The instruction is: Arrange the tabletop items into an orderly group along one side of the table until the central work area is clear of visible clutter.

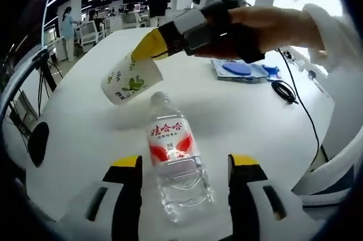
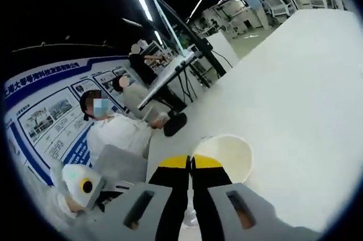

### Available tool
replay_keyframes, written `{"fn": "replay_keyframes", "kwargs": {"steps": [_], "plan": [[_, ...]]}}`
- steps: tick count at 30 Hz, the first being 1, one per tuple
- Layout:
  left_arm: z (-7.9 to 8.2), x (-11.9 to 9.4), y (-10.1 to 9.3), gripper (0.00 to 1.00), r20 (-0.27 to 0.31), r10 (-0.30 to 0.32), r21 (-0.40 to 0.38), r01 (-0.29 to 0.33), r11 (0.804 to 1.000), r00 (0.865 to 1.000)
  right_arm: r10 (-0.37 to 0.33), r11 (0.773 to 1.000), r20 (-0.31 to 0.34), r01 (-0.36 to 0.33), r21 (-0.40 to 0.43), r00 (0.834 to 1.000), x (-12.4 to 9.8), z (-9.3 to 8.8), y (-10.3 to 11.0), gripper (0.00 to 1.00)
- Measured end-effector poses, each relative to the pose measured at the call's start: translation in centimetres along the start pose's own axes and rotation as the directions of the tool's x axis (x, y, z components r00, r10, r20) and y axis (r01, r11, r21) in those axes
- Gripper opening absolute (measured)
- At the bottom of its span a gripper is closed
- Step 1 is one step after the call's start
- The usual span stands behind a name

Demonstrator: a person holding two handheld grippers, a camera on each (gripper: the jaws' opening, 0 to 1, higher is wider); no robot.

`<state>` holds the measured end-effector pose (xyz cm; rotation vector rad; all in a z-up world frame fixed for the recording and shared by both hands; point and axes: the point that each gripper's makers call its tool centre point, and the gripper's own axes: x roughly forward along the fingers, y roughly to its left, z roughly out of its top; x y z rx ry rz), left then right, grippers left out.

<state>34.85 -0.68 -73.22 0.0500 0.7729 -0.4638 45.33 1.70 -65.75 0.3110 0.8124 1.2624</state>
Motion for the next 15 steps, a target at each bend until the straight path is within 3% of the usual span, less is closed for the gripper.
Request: {"fn": "replay_keyframes", "kwargs": {"steps": [6, 15], "plan": [[0.0, 0.1, -0.3, 0.62, -0.003, -0.006, 0.015, 0.006, 1.0, 1.0, -0.055, 0.998, -0.051, 0.052, -0.046, 0.997, -2.4, 0.0, -0.6, 0.0], [-0.1, 0.2, -0.9, 0.61, -0.016, -0.02, 0.048, 0.02, 0.999, 1.0, -0.147, 0.989, -0.087, 0.144, -0.035, 0.985, -6.2, 0.2, -2.6, 0.0]]}}
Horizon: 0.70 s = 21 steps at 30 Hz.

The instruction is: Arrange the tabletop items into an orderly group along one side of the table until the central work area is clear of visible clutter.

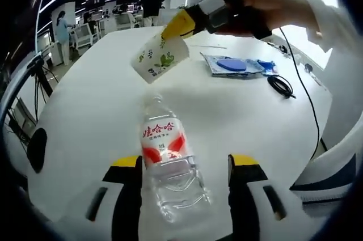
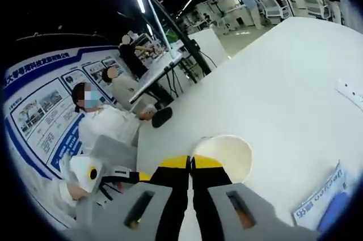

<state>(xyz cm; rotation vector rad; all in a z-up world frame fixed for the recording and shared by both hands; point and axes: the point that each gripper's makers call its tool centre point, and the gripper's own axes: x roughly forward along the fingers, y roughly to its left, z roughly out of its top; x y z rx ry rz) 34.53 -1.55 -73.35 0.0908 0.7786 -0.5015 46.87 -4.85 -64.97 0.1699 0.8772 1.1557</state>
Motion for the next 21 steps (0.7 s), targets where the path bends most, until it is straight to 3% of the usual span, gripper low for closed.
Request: {"fn": "replay_keyframes", "kwargs": {"steps": [5, 12, 21], "plan": [[0.0, -0.1, 0.0, 0.61, 0.001, 0.001, 0.011, -0.001, 1.0, 1.0, -0.078, 0.997, -0.041, 0.079, 0.019, 0.996, -1.9, -0.4, -2.0, 0.0], [0.1, -0.1, -0.1, 0.61, 0.005, 0.0, 0.01, 0.0, 1.0, 1.0, -0.134, 0.99, -0.048, 0.135, 0.031, 0.99, -3.4, 0.3, -3.3, 0.0], [0.0, -0.2, 0.0, 0.6, 0.008, 0.0, 0.008, 0.0, 1.0, 1.0, -0.255, 0.965, -0.152, 0.242, -0.097, 0.955, -4.6, -0.1, -5.6, 0.0]]}}
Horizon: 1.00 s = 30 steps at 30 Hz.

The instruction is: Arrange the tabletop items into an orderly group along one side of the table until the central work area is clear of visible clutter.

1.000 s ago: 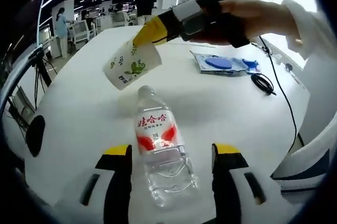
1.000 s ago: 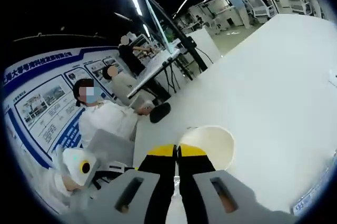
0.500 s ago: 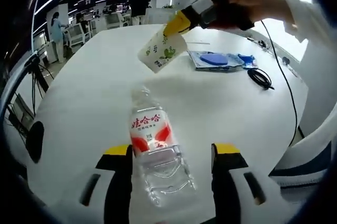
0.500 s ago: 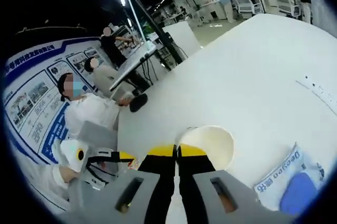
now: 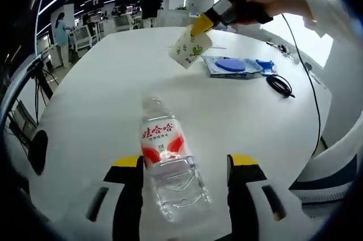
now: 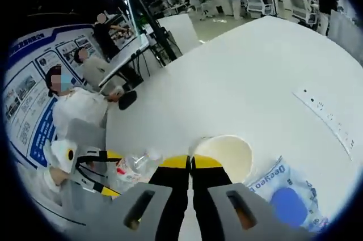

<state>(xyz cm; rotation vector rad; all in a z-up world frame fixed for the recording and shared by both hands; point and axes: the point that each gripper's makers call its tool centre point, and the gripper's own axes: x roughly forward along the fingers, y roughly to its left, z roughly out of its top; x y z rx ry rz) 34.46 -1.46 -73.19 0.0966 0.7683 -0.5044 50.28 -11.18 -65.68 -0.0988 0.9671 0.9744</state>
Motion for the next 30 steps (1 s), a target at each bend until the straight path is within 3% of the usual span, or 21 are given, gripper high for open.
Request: {"fn": "replay_keyframes", "kwargs": {"steps": [6, 12, 22, 24, 28, 30], "plan": [[0.1, -0.1, 0.0, 0.6, 0.002, 0.0, 0.004, 0.0, 1.0, 1.0, -0.108, 0.987, -0.112, 0.093, -0.132, 0.988, -0.3, -0.9, -2.2, 0.0], [0.2, -0.1, -0.1, 0.6, 0.004, 0.0, 0.008, 0.0, 1.0, 1.0, -0.123, 0.984, -0.144, 0.102, -0.149, 0.982, -0.2, -0.9, -2.6, 0.0], [0.3, -0.1, 0.0, 0.6, 0.007, -0.001, 0.006, 0.001, 1.0, 1.0, -0.173, 0.964, -0.245, 0.113, -0.239, 0.954, 0.2, -1.5, -3.7, 0.0], [0.3, -0.1, 0.0, 0.6, 0.006, -0.001, 0.007, 0.001, 1.0, 1.0, -0.191, 0.951, -0.28, 0.107, -0.289, 0.941, 0.2, -1.7, -3.9, 0.0], [0.2, -0.1, 0.0, 0.6, 0.006, -0.002, 0.007, 0.002, 1.0, 1.0, -0.265, 0.889, -0.374, 0.076, -0.451, 0.889, 0.5, -2.8, -4.5, 0.0], [0.2, -0.1, 0.0, 0.6, 0.005, -0.002, 0.008, 0.002, 1.0, 1.0, -0.277, 0.867, -0.372, 0.063, -0.495, 0.886, 0.8, -2.6, -4.4, 0.0]]}}
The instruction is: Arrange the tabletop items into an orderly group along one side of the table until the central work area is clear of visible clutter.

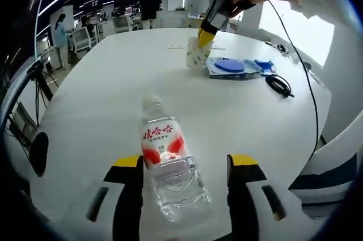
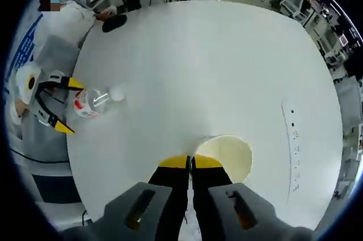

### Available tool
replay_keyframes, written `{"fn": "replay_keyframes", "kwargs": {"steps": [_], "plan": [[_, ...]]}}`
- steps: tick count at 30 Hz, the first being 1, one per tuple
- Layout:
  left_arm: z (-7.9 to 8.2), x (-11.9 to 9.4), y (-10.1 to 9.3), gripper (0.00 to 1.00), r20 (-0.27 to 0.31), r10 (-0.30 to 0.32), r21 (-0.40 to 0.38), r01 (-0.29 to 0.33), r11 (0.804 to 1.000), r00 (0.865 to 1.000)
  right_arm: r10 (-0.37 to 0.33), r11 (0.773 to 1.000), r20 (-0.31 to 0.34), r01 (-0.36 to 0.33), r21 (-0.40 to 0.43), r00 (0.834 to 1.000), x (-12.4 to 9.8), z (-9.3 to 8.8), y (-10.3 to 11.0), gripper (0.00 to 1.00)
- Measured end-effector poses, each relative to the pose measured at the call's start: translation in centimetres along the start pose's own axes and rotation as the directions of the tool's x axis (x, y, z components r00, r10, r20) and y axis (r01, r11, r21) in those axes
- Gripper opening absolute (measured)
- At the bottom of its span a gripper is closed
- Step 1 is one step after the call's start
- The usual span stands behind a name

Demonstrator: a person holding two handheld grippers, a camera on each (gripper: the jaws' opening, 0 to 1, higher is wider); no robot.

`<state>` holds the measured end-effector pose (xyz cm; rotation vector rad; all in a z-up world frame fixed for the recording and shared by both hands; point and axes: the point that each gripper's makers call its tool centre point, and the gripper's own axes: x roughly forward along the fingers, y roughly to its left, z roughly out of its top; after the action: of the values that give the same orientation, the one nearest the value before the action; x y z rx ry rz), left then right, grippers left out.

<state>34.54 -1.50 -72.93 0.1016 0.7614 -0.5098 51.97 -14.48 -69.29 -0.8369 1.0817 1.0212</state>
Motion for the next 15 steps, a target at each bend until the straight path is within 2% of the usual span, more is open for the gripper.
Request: {"fn": "replay_keyframes", "kwargs": {"steps": [4, 9, 15], "plan": [[0.0, 0.0, 0.0, 0.6, -0.003, 0.0, 0.008, 0.0, 1.0, 1.0, 0.018, 1.0, -0.006, -0.018, -0.008, 1.0, 0.4, 0.6, 0.4, 0.0], [-0.1, 0.0, -0.1, 0.61, -0.006, 0.0, 0.017, 0.0, 1.0, 1.0, 0.011, 0.998, -0.056, -0.014, -0.066, 0.998, 1.1, 0.1, 0.2, 0.0], [-0.1, 0.0, -0.1, 0.61, -0.009, 0.0, 0.024, 0.0, 1.0, 1.0, 0.026, 0.996, -0.062, -0.031, -0.086, 0.998, 1.5, 0.0, 0.7, 0.0]]}}
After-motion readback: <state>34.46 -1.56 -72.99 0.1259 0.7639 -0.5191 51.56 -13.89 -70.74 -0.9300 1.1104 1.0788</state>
